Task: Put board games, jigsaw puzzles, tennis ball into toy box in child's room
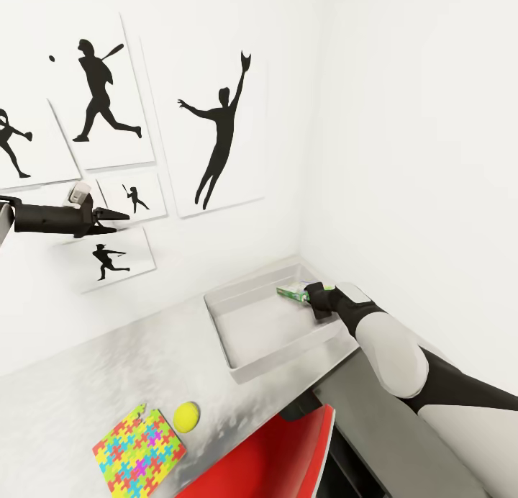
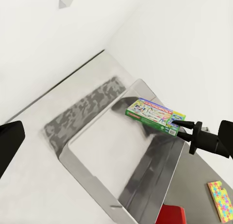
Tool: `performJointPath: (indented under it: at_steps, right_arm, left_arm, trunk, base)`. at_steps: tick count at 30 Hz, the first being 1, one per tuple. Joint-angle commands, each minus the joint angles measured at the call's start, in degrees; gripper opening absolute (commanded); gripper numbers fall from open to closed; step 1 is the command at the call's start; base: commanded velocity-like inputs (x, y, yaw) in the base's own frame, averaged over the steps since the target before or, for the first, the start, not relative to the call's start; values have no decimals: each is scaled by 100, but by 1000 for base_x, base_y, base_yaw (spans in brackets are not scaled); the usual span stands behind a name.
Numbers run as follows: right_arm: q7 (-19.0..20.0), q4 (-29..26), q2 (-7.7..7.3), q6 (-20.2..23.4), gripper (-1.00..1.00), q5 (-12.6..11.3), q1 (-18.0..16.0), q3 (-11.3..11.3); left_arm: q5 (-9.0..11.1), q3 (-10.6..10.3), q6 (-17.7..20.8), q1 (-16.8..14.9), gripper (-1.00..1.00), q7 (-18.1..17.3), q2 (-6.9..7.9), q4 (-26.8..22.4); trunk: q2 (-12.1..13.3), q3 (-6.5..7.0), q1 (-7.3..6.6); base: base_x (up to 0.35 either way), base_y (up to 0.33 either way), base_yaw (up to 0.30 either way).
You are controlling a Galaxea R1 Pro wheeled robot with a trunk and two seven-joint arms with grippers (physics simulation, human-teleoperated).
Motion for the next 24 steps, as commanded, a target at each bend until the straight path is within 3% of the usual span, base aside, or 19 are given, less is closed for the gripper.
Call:
performJointPath:
  at_steps: [1,8,9,24]
  right_arm:
    - [-45,-18,3,20,-100,-37,-2,9]
    - [-45,-18,3,20,-100,-37,-2,23]
    - [-45,-18,3,20,100,-37,-2,24]
    - [-53,-25,3,20,100,-37,-2,34]
  left_arm:
    - [52,-39,47,-8,100,5,9,1]
    - [52,-39,48,-8,100,4,9,1]
    - [52,-39,48,-8,100,5,9,1]
    - [52,-39,48,-8,100,0,9,1]
  trunk:
    - [-13,-13,4]
    - [-13,-13,4]
    - [-13,-13,4]
    - [-13,-13,4]
  base:
    - [0,0,0]
    - [0,0,0]
    - [0,0,0]
    - [0,0,0]
